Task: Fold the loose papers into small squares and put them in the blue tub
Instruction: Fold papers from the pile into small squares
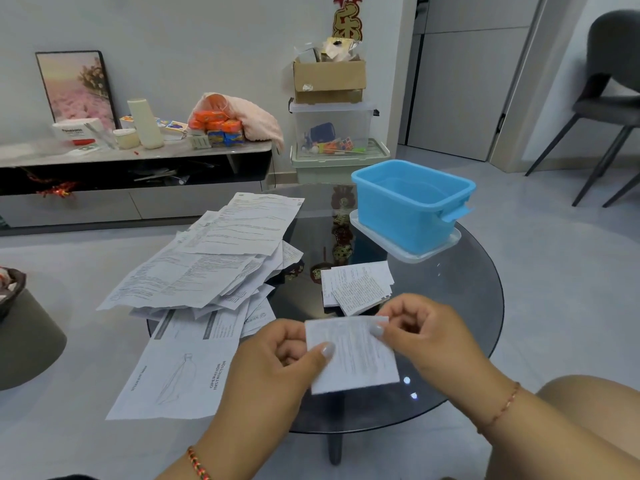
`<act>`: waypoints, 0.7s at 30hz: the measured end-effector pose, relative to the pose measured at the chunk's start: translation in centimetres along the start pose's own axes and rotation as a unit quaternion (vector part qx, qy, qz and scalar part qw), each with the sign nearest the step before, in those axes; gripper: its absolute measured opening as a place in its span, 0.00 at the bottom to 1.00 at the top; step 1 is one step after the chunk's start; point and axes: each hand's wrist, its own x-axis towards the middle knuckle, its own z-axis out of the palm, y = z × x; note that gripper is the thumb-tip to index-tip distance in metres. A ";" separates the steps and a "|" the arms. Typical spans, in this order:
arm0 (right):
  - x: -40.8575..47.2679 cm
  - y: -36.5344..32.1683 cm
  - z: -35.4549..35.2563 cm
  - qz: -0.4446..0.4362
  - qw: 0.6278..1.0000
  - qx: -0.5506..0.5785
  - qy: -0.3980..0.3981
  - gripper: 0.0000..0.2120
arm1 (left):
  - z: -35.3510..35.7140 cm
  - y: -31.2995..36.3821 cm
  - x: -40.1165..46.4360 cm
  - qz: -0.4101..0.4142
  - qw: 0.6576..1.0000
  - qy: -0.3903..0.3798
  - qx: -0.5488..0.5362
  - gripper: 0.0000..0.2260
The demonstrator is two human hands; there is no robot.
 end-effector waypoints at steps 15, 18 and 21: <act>0.2 -0.7 -0.3 0.010 0.999 -0.046 -0.015 0.20 | 0.8 0.4 1.1 0.003 1.000 0.007 0.010 0.03; 1.0 -0.4 -0.4 0.025 1.000 -0.008 0.002 0.19 | 1.2 1.2 2.1 0.008 1.000 0.001 0.022 0.03; 3.1 -0.1 -0.5 0.011 0.996 -0.040 0.074 0.17 | 1.9 1.3 4.3 0.011 0.998 0.016 0.057 0.05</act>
